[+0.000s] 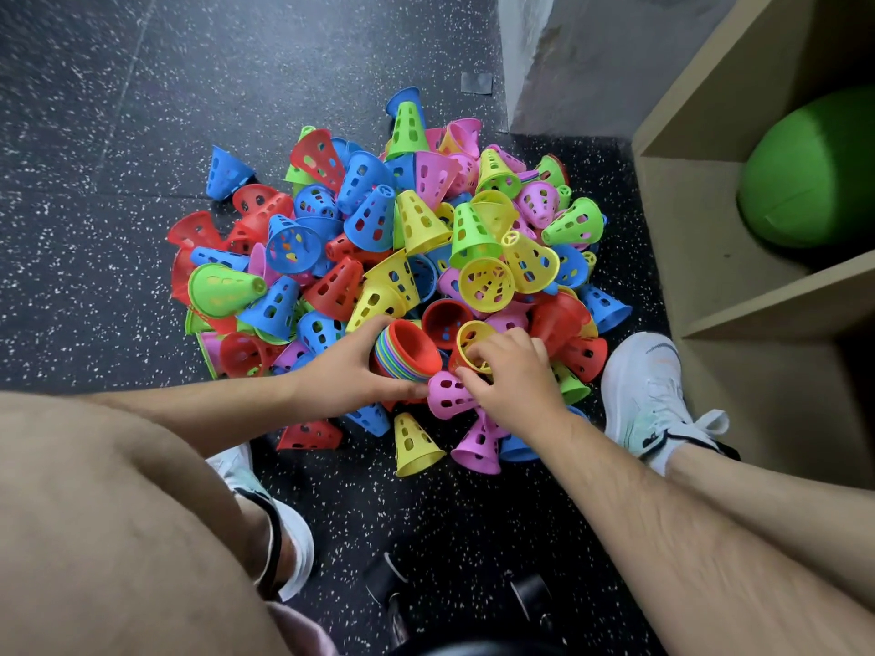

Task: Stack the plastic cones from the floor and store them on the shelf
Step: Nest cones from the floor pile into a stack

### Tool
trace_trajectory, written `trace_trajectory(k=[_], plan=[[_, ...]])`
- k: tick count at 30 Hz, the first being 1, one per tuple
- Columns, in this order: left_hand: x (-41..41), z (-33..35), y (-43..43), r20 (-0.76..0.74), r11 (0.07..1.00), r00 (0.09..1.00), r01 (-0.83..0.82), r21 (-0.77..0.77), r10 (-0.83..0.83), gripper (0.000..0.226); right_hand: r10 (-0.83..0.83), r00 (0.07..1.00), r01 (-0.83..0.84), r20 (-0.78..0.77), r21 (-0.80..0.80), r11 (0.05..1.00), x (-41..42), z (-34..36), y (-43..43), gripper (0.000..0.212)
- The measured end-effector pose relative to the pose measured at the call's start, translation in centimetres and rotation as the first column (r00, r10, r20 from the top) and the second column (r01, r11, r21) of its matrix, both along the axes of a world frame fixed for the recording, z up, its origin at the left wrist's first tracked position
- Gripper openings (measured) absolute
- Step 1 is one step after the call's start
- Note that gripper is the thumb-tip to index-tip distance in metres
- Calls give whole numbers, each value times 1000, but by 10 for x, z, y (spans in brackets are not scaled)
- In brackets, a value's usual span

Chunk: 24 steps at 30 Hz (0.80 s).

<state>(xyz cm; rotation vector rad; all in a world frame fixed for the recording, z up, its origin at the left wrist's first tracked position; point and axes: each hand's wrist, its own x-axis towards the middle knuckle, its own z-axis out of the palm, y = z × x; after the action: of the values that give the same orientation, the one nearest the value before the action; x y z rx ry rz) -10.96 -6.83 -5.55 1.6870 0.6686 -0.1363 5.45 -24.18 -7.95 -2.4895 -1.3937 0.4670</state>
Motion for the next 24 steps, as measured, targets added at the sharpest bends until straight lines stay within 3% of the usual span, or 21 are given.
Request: trace_trajectory(k=[6,15,19,24], plan=[[0,-1,4,-4,1000,1000,-21,-10,21,65,-54,998,46,24,247,968,-2,1,8,17],[-1,-4,8,3,997,997,-72,-13,72,69,-155,983,183,-97,563,806,-10,21,45,29],[-1,-3,9,9,993,993,-115,-18,116,72,-43,967,185,-250,580,794,-21,25,52,30],[0,-1,10,12,990,990,-141,0,141,68,57,895,157,-442,432,888,-34,26,44,33]])
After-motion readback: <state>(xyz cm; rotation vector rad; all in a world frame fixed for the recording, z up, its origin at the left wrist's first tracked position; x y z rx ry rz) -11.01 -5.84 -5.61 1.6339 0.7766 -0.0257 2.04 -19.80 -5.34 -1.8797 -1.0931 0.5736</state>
